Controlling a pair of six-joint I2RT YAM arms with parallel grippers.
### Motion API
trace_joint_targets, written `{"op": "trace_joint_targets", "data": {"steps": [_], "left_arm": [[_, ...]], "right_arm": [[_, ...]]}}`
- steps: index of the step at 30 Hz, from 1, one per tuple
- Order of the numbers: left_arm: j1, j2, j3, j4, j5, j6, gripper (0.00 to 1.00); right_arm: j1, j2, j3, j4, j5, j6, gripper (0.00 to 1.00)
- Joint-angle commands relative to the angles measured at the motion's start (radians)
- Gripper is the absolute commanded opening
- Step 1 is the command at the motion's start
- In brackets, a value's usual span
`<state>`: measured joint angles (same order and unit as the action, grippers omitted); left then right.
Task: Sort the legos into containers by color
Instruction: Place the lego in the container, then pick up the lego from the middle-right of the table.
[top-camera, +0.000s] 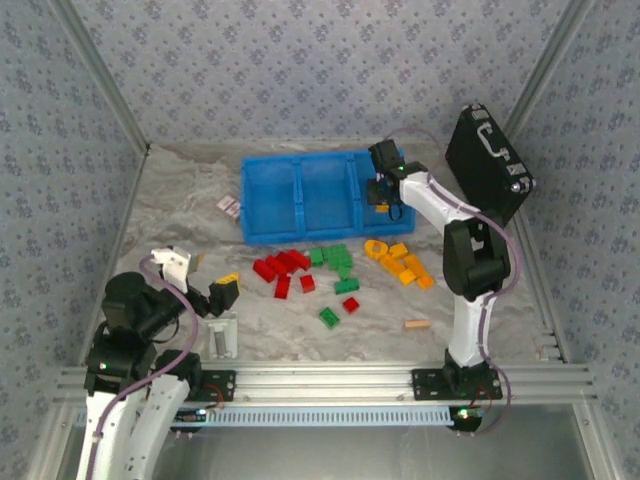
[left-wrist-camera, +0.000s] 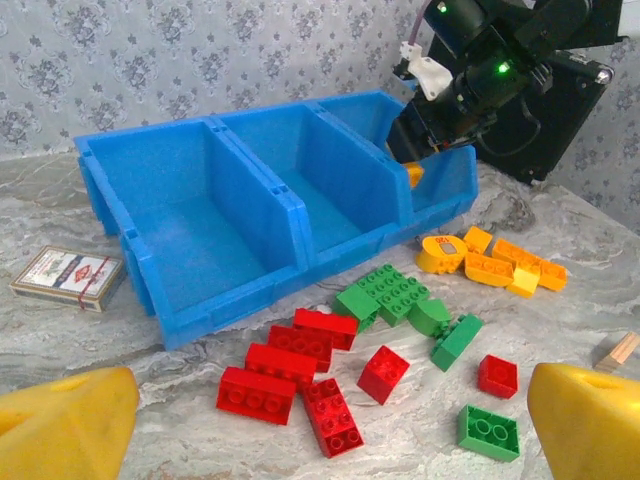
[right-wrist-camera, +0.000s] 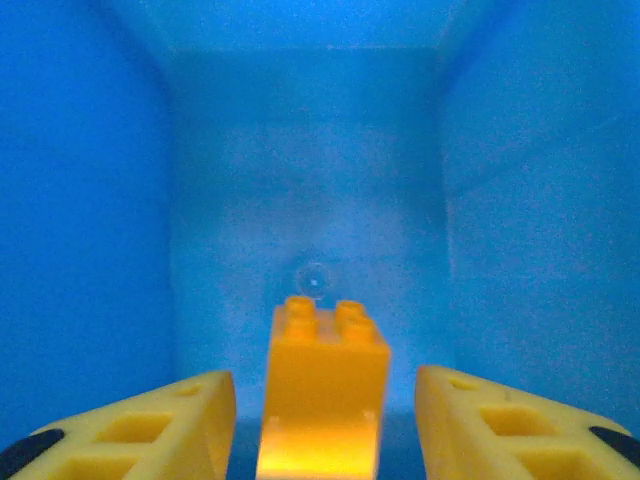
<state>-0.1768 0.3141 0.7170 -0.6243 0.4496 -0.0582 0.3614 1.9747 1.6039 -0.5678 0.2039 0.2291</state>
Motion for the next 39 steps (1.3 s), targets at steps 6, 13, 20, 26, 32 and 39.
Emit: {"op": "trace_joint_targets", "data": {"steps": [6,13,20,26,32,39], "left_arm": [[-0.004,-0.005,-0.006,0.040,0.040,-0.012,1.00],[-0.005,-0.021,-0.012,0.047,0.044,-0.011,1.00],[-0.009,-0.021,-0.011,0.053,0.067,-0.018,1.00],[-0.018,-0.030,-0.010,0.046,0.067,-0.021,1.00],[-0.020,-0.043,-0.010,0.040,0.061,-0.022,1.00],[-0.020,-0.042,-0.010,0.037,0.054,-0.018,1.00]], "right_arm": [[-0.005,-0.246,-0.028,-0.150,-0.003,-0.126,0.75],[-0.029,-0.575,-0.307,-0.300,-0.033,-0.044,0.78],[-0.118,-0.779,-0.657,-0.244,-0.159,0.143,0.99],[-0.124,-0.710,-0.710,-0.139,-0.193,0.135,0.98],[-0.181,-0.571,-0.670,-0.071,-0.182,0.092,0.94],[-0.177,-0.421,-0.621,-0.038,-0.179,0.055,0.93]]}}
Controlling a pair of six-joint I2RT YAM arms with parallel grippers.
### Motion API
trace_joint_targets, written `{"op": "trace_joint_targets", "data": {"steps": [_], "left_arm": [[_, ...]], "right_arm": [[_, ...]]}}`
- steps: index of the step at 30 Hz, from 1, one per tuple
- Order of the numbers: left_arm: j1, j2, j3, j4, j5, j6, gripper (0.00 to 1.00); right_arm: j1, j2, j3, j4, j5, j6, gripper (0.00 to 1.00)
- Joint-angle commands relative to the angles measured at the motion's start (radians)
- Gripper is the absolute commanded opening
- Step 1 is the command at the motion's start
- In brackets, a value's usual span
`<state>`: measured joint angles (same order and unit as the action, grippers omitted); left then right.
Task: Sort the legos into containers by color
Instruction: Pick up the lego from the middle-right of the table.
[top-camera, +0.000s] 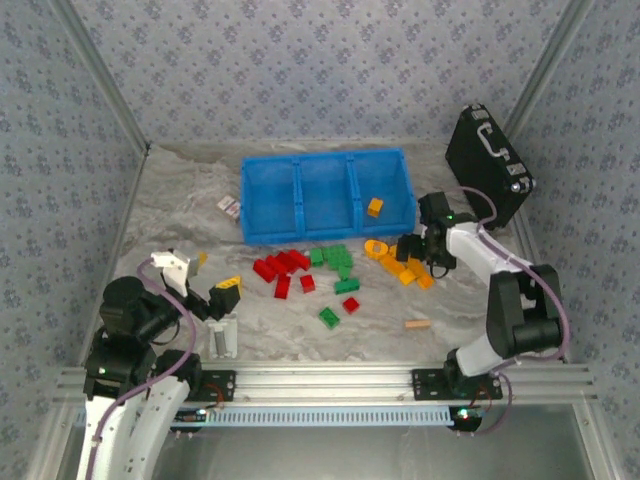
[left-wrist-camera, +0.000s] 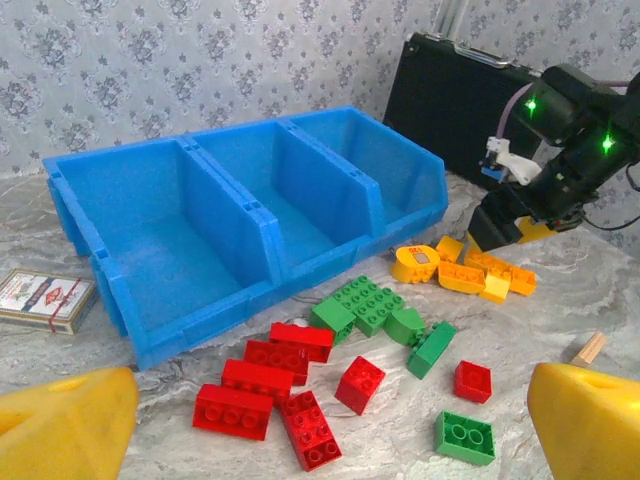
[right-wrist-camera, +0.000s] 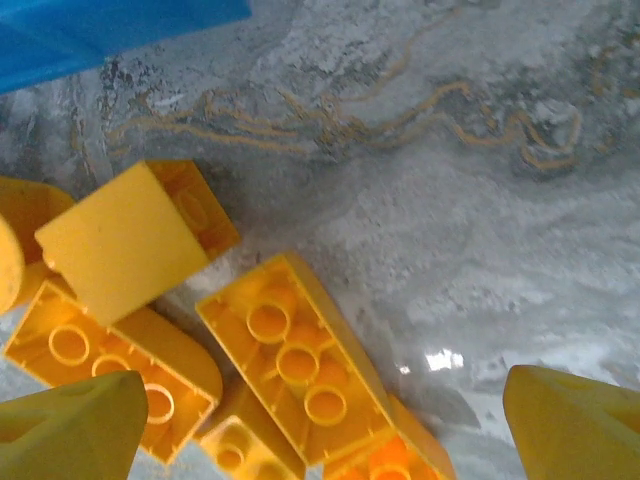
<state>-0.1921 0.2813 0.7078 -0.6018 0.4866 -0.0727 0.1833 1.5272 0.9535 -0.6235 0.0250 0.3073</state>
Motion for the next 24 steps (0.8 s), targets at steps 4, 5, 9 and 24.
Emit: {"op": "trace_joint_targets", "data": {"steps": [4,5,9,24], "left_arm": [[-0.005,-0.001,-0.003,0.016,0.013,-0.002,1.00],[-0.005,0.002,-0.001,0.017,0.013,-0.001,1.00],[-0.004,0.009,-0.001,0.014,0.011,0.000,1.00],[-0.004,0.040,0.000,0.016,0.004,0.003,1.00]], "right_arm": [[0.005,0.077,0.045,0.018,0.016,-0.023,0.89],[0.008,0.090,0.052,0.018,0.024,-0.023,0.88],[0.020,0.138,0.067,0.018,0.049,-0.030,0.85],[0.025,0.168,0.033,0.044,0.059,-0.030,0.65]]}}
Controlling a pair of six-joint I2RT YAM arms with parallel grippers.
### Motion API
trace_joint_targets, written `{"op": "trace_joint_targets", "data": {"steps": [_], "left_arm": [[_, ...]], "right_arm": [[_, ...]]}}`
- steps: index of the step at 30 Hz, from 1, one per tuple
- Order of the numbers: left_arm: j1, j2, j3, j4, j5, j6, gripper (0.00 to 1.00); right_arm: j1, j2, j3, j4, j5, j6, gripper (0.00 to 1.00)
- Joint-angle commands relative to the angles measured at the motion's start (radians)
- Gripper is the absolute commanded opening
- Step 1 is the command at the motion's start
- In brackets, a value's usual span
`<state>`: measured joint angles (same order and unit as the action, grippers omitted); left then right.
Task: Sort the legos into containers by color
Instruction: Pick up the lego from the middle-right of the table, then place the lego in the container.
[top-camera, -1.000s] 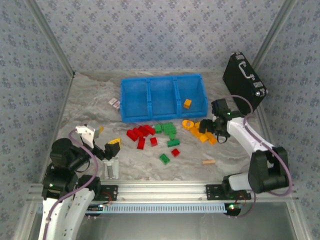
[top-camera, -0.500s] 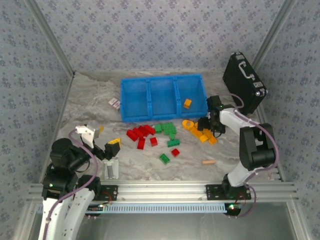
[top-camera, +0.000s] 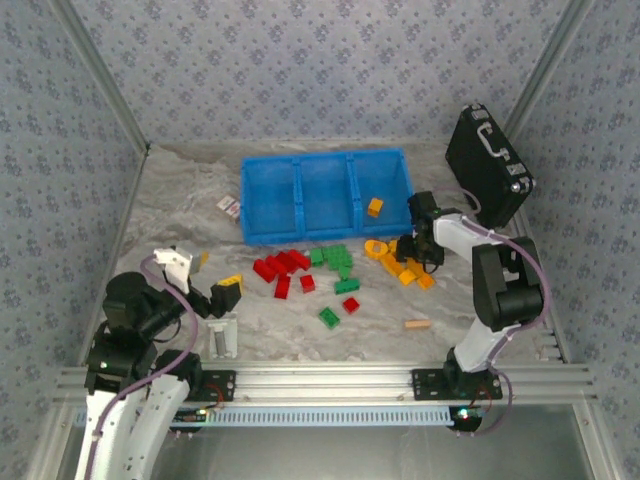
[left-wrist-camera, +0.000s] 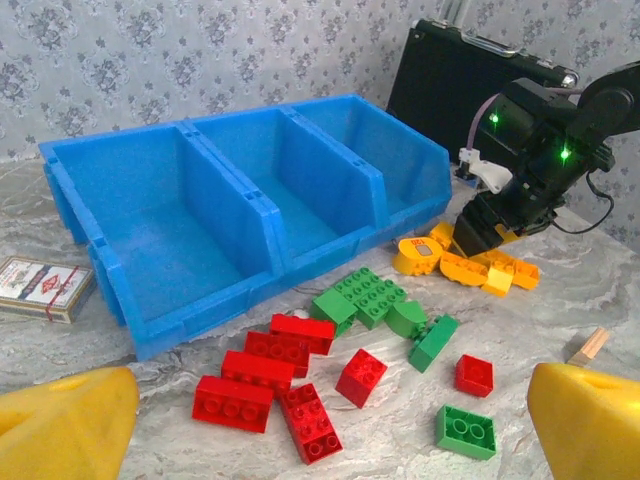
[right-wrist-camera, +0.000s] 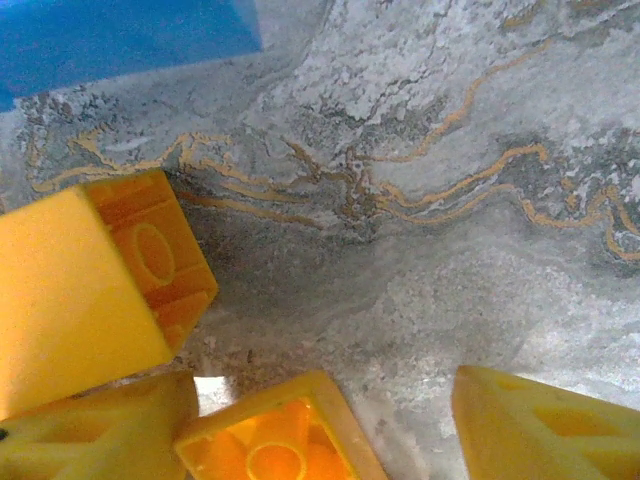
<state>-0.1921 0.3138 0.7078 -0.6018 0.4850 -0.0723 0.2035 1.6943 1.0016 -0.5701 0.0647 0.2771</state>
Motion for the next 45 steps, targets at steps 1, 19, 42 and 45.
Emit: {"op": "trace_joint_targets", "data": {"steps": [1,19,42,45], "left_arm": [[-0.004,0.009,-0.001,0.017,0.006,0.003,1.00],[-0.004,0.007,-0.001,0.017,0.004,0.001,1.00],[-0.013,0.022,-0.008,0.018,-0.026,-0.003,1.00],[-0.012,0.031,-0.007,0.021,-0.021,-0.004,1.00]], "right_arm": [[0.005,-0.004,-0.020,-0.010,0.019,0.000,0.62],[0.035,-0.106,0.038,-0.089,-0.002,-0.005,0.32],[0.067,0.394,0.784,-0.171,-0.062,-0.085,0.56],[0.077,0.407,0.807,-0.177,-0.048,-0.092,0.76]]}}
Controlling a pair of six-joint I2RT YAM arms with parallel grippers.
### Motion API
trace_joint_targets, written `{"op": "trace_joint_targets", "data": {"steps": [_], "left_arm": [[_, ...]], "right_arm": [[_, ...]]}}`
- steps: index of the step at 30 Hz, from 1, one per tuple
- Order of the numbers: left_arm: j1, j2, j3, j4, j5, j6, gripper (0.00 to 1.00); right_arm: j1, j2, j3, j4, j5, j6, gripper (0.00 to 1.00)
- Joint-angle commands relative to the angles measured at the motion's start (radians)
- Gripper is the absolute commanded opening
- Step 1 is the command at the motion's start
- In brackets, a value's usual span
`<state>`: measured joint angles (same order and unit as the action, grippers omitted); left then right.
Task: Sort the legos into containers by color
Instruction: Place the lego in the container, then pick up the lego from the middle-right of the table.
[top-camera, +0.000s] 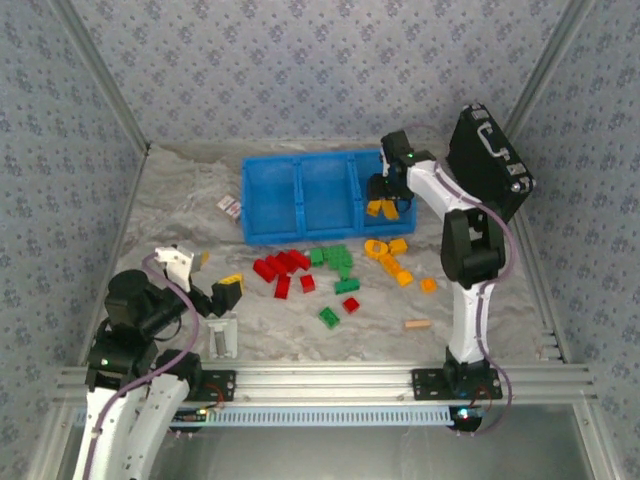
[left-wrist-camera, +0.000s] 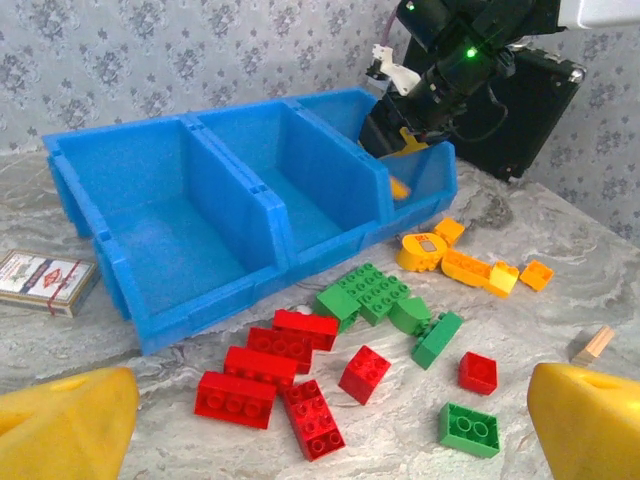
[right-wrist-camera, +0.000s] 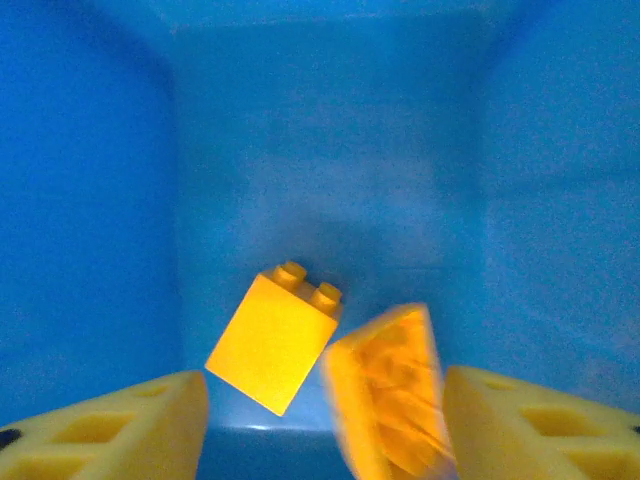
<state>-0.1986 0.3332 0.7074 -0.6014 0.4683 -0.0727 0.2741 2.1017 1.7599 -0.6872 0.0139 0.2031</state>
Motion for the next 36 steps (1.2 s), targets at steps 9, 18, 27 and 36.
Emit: {"op": "trace_joint_targets", "data": {"steps": [9,18,27,36], "left_arm": [[-0.010,-0.023,-0.019,0.037,0.069,0.005,1.00],[-0.074,0.075,0.044,-0.043,0.100,0.082,1.00],[-0.170,0.505,0.598,-0.273,-0.059,0.196,1.00],[-0.505,0.868,1.167,-0.656,-0.304,0.261,1.00]], "right_arm": [[0.015,-0.361,-0.248,-0.034,0.055,-0.050,0.82],[0.097,-0.815,-0.655,-0.127,0.009,-0.023,0.90],[0.244,-0.894,-0.935,-0.098,0.103,0.141,0.90],[0.192,-0.820,-0.973,-0.017,0.121,0.157,0.89]]}}
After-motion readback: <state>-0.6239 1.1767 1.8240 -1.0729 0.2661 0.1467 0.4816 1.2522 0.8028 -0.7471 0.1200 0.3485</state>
